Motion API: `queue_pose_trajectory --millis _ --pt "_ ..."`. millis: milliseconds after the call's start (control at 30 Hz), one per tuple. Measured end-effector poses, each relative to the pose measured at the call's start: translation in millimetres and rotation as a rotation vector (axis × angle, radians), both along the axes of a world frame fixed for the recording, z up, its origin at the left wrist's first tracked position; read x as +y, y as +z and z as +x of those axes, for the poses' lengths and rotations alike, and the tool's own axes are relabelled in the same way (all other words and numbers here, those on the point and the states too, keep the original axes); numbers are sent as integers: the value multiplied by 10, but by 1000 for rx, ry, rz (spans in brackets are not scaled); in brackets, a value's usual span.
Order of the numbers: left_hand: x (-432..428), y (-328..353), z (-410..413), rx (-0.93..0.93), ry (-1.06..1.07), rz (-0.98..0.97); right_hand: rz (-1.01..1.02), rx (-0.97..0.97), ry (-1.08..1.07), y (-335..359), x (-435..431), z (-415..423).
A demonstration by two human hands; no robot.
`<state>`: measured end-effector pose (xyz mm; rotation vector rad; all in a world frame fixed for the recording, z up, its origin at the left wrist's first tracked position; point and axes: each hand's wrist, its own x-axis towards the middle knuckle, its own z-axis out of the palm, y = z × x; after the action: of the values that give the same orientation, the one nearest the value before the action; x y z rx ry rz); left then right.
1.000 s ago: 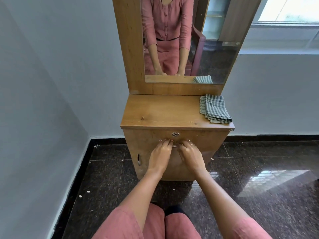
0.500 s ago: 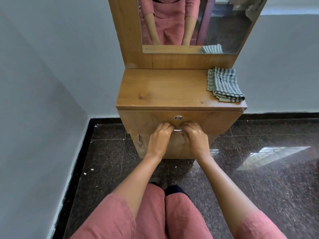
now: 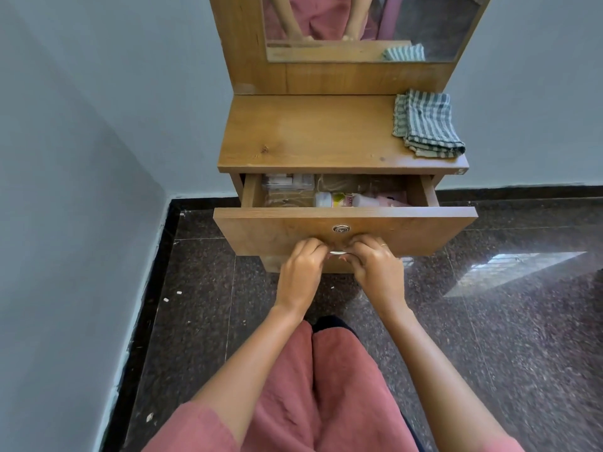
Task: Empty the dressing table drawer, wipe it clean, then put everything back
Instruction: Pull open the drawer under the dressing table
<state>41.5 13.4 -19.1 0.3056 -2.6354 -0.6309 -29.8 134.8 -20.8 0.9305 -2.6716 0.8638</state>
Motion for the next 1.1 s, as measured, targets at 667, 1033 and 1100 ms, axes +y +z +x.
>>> queue_pose_trajectory --millis 667,1033,1100 --pt "336 36 772 -85 -6 -138 110 -31 -84 64 383 823" --pt "486 43 1098 -134 -47 -125 153 22 -56 71 570 1132" --pt "507 41 1145 -135 -55 -132 175 15 -48 77 601 1174"
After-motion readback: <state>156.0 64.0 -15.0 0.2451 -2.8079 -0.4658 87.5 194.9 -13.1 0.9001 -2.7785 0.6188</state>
